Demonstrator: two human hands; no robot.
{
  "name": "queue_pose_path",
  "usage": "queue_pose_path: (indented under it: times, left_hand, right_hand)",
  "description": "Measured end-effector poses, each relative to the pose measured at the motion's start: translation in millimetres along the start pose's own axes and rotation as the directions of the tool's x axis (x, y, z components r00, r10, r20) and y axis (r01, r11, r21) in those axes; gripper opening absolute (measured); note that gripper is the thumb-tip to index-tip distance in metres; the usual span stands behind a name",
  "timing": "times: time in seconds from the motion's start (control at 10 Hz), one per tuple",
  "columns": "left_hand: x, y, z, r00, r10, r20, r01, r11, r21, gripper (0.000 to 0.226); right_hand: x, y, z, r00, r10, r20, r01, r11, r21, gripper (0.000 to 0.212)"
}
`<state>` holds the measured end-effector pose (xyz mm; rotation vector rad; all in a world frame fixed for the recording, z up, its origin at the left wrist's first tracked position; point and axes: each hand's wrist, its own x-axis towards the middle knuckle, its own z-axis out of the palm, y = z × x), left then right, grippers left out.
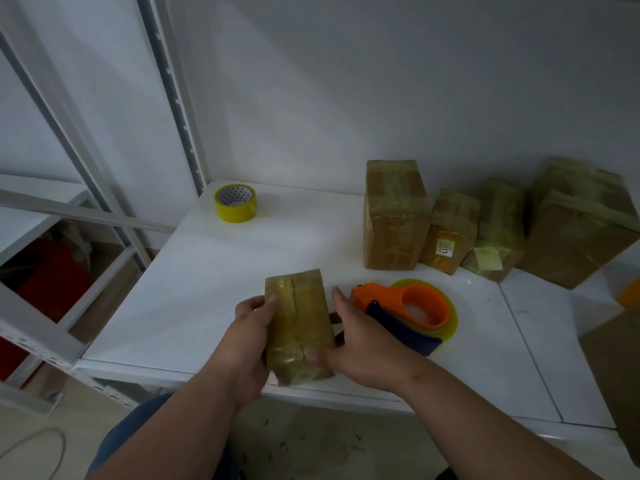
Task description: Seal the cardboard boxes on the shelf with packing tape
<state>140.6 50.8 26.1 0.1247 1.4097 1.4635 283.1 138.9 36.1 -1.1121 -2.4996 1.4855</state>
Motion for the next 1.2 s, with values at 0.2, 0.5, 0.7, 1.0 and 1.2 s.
queue_pose_path:
  times: [0.2, 0.5, 0.7, 1.0, 1.2]
  left_hand:
    - [34, 39, 0, 0.952, 0.111, 0.284, -0.209, 0.916, 0.344, 0.106]
    - [93, 58, 11, 0.912, 0.284, 0.296, -0.410, 0.612, 0.676, 0.070]
    - [111, 47, 31, 0.925, 0.329, 0.187, -0.321, 0.418, 0.850, 0.057]
    - [102, 39, 27, 0.960, 0.197, 0.199, -0.273, 0.497, 0.824, 0.079]
    - [82, 34, 2, 0.962, 0.225, 0.156, -0.248, 0.475, 0.844, 0.071]
  right_hand:
    - [24, -16, -22, 0.990, -0.050, -0.134, 0.039, 0.996, -0.079, 0.070]
    - [78, -12, -47, 0.955, -0.059, -0.292, -0.029, 0.958, -0.286, 0.053]
    - [98, 0, -49, 0.942, 0.025, -0.335, -0.243, 0.738, -0.629, 0.058]
    - [94, 0, -51, 0.914, 0.086, -0.397, -0.295, 0.811, -0.504, 0.062]
    - [50, -6, -53, 0.903, -0.061, -0.425, -0.119, 0.915, -0.385, 0.060]
